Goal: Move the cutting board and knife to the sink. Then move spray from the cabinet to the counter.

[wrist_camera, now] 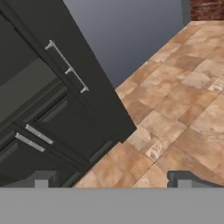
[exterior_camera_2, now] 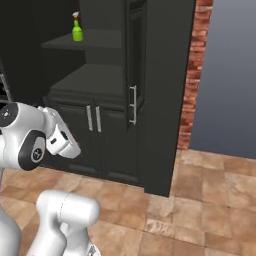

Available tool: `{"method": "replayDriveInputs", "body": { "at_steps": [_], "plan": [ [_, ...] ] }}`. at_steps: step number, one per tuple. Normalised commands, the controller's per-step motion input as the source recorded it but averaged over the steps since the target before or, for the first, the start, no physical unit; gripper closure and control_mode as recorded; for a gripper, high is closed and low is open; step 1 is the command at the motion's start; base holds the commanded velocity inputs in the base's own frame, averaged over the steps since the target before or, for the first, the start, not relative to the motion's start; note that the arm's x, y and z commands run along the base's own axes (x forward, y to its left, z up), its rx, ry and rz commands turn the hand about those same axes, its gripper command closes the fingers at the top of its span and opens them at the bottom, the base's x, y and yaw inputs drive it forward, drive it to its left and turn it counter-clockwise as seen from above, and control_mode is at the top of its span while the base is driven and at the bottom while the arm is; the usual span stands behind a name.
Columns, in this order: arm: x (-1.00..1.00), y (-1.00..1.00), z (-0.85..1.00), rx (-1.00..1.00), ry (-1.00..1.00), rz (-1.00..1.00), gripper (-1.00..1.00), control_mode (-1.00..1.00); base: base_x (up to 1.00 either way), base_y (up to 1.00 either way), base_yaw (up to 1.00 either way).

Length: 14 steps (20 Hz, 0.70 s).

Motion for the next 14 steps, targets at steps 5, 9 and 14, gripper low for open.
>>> {"method": "replayDriveInputs", "body": {
  "at_steps": [5, 9, 14],
  "plan": [
    [0.0, 0.0, 0.0, 0.0, 0.0, 0.0, -1.0, 1.0, 0.92, 0.51, -0.09],
    [0.0, 0.0, 0.0, 0.0, 0.0, 0.0, -1.0, 1.0, 0.05, 0.38, 0.05],
    [0.0, 0.0, 0.0, 0.0, 0.0, 0.0, -1.0, 1.0, 0.72, 0.26, 0.39]
  ]
}}
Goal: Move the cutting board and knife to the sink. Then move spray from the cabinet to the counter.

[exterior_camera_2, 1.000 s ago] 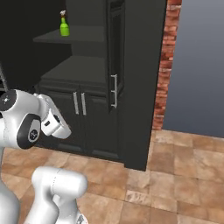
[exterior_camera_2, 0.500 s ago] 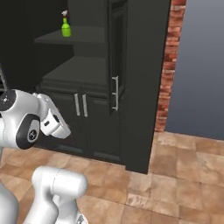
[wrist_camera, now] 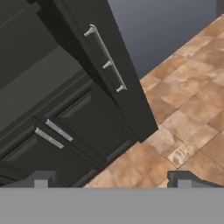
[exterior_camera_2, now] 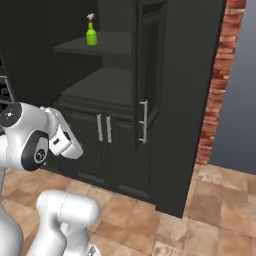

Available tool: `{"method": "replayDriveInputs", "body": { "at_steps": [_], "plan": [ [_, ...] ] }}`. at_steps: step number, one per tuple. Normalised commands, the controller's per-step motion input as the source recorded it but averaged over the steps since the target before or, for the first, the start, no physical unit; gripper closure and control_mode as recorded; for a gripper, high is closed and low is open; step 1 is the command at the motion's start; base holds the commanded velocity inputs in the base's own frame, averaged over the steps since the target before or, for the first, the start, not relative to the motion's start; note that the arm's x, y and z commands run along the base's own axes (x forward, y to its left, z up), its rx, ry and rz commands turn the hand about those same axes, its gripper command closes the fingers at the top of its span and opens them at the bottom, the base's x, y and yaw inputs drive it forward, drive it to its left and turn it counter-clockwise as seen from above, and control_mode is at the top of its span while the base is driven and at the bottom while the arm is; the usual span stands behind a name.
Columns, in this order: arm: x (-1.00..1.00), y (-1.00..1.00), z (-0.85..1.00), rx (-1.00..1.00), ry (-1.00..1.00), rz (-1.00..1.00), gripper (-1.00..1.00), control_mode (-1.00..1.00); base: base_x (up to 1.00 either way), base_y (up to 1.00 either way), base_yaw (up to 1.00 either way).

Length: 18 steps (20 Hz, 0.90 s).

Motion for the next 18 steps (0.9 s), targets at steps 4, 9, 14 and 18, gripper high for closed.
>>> {"method": "replayDriveInputs", "body": {
  "at_steps": [4, 9, 14, 18],
  "plan": [
    [0.0, 0.0, 0.0, 0.0, 0.0, 0.0, -1.0, 1.0, 0.51, 0.24, 0.5],
    [0.0, 0.0, 0.0, 0.0, 0.0, 0.0, -1.0, 1.0, 1.0, 0.32, 0.06],
    [0.0, 0.0, 0.0, 0.0, 0.0, 0.0, -1.0, 1.0, 1.0, 0.42, -0.23],
    [0.0, 0.0, 0.0, 0.0, 0.0, 0.0, -1.0, 1.0, 0.88, 0.78, -0.36]
  ]
}}
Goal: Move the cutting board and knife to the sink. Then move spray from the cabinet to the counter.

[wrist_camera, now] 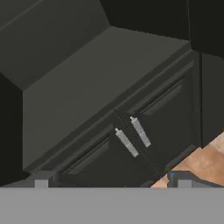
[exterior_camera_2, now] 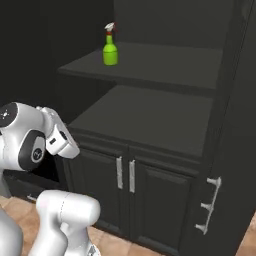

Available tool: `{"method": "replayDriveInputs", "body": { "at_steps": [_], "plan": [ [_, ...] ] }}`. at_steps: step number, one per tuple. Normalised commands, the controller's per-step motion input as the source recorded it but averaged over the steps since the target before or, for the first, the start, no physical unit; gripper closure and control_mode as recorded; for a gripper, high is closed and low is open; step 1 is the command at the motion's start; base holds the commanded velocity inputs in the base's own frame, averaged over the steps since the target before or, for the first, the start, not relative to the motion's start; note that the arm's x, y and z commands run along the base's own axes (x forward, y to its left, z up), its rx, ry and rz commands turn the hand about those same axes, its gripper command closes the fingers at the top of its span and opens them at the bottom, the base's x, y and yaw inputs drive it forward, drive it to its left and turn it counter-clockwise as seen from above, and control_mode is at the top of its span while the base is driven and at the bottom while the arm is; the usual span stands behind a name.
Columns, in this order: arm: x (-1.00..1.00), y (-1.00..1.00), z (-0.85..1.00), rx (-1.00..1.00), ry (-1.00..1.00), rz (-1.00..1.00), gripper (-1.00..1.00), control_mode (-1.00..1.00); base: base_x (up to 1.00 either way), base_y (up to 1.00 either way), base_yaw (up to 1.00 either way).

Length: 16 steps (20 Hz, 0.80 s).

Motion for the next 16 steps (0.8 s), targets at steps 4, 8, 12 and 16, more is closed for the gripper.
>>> {"method": "replayDriveInputs", "body": {
  "at_steps": [4, 8, 12, 16],
  "plan": [
    [0.0, 0.0, 0.0, 0.0, 0.0, 0.0, -1.0, 1.0, 0.99, 0.58, -0.46],
    [0.0, 0.0, 0.0, 0.0, 0.0, 0.0, -1.0, 1.0, 0.52, 0.16, -0.22],
    [0.0, 0.0, 0.0, 0.0, 0.0, 0.0, -1.0, 1.0, 0.0, -0.6, -0.03],
    [0.0, 0.0, 0.0, 0.0, 0.0, 0.0, -1.0, 1.0, 0.0, -0.22, 0.02]
  ]
}}
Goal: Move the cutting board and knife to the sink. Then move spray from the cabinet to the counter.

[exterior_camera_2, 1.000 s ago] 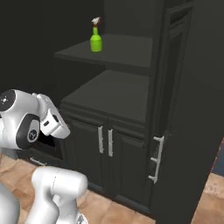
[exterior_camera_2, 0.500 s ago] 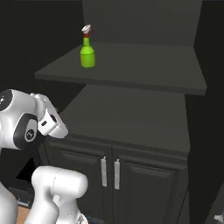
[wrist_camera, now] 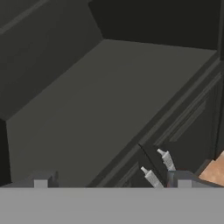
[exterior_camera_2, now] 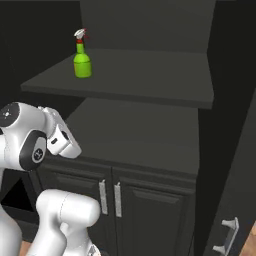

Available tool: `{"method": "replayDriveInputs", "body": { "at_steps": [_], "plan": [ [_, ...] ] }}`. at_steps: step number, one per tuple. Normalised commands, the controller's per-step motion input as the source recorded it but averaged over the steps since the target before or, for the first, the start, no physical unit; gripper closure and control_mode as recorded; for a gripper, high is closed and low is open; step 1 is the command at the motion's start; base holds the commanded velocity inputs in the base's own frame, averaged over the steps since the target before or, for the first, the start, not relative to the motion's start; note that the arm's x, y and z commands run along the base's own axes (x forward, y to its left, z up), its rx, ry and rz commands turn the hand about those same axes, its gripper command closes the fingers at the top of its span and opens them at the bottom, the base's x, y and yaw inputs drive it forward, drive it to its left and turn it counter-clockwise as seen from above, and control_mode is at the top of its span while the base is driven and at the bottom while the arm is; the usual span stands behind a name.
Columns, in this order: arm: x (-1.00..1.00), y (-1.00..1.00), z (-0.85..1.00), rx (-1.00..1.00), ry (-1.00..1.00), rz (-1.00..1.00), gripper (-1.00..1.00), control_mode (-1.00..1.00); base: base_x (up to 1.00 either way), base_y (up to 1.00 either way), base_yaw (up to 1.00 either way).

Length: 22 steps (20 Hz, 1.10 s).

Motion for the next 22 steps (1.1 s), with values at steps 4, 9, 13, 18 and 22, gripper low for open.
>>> {"method": "replayDriveInputs", "body": {
  "at_steps": [4, 9, 13, 18, 22],
  "plan": [
    [0.0, 0.0, 0.0, 0.0, 0.0, 0.0, -1.0, 1.0, 0.21, 0.0, 0.0],
    [0.0, 0.0, 0.0, 0.0, 0.0, 0.0, -1.0, 1.0, 0.93, 0.07, 0.0],
    [0.0, 0.0, 0.0, 0.0, 0.0, 0.0, -1.0, 1.0, 0.67, 0.0, 0.0],
    [-0.2, 0.07, 0.97, -0.01, -0.02, 0.27, -1.0, -1.0, 0.0, 0.0, 0.0],
    [-0.92, 0.04, 1.0, -0.11, -0.02, 0.52, -1.0, -1.0, 0.0, 0.0, 0.0]
  ]
}}
